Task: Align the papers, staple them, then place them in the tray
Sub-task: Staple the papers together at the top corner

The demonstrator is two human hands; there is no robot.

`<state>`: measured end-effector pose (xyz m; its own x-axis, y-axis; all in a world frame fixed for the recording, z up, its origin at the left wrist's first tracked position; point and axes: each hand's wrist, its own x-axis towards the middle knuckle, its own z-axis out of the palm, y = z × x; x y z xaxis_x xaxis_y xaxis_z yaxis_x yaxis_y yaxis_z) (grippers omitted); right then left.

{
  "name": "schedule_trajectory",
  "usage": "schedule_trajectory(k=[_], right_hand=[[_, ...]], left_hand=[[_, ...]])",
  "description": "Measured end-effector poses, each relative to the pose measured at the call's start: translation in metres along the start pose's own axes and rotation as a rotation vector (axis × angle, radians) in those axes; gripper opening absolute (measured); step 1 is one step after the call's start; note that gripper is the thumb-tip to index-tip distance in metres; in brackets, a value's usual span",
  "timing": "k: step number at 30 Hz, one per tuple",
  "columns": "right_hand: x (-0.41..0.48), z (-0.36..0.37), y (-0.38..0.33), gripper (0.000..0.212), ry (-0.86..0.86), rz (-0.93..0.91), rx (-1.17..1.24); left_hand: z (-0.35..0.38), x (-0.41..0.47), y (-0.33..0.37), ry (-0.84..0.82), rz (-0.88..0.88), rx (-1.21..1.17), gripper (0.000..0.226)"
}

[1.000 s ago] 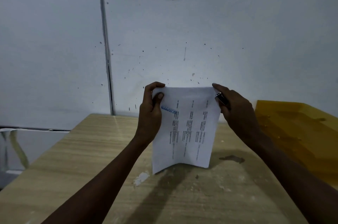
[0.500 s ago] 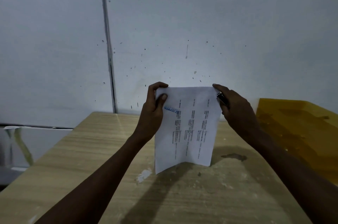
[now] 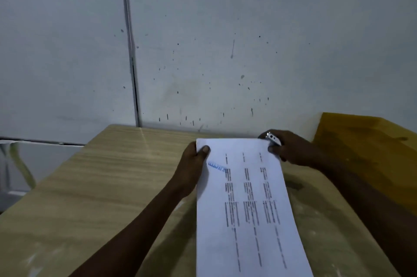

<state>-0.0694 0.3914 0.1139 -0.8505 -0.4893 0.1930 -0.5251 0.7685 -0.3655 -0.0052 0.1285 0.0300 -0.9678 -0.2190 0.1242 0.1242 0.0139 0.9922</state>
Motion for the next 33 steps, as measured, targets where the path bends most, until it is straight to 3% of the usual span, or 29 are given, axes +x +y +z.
schedule_trajectory(k=[5,10,12,14,15,17,19,21,33], right_hand=[[-0.002,0.047,0.031,0.022,-0.147,0.052,0.001],[0.003,0.073,0.049,0.023,-0.211,0.099,0.017],[0.006,0.079,0.057,0.029,-0.091,0.164,-0.01],[0.011,0.082,0.056,0.023,0.18,0.212,-0.009],[0.014,0.08,0.048,0.016,0.297,0.255,0.127],[0.02,0.076,0.028,0.021,0.362,0.384,0.708],[0.023,0.071,0.002,0.026,0.147,0.521,1.437],[0.026,0.076,-0.011,0.028,-0.058,0.568,1.775],[0.029,0.1,-0.035,0.049,-0.14,0.494,1.868]], left_hand=[[0.006,-0.012,-0.047,-0.047,-0.18,-0.174,0.02],[0.006,-0.003,-0.07,-0.023,-0.207,-0.116,0.023],[0.007,0.002,-0.076,-0.014,-0.218,-0.119,0.022],[0.009,0.004,-0.079,0.008,-0.235,-0.13,0.021],[0.01,0.004,-0.081,0.016,-0.232,-0.124,0.019],[0.011,0.006,-0.083,0.023,-0.223,-0.103,0.017],[0.011,0.006,-0.083,0.024,-0.217,-0.106,0.016],[0.011,0.005,-0.082,0.025,-0.208,-0.106,0.016],[0.008,0.004,-0.076,0.021,-0.189,-0.097,0.016]])
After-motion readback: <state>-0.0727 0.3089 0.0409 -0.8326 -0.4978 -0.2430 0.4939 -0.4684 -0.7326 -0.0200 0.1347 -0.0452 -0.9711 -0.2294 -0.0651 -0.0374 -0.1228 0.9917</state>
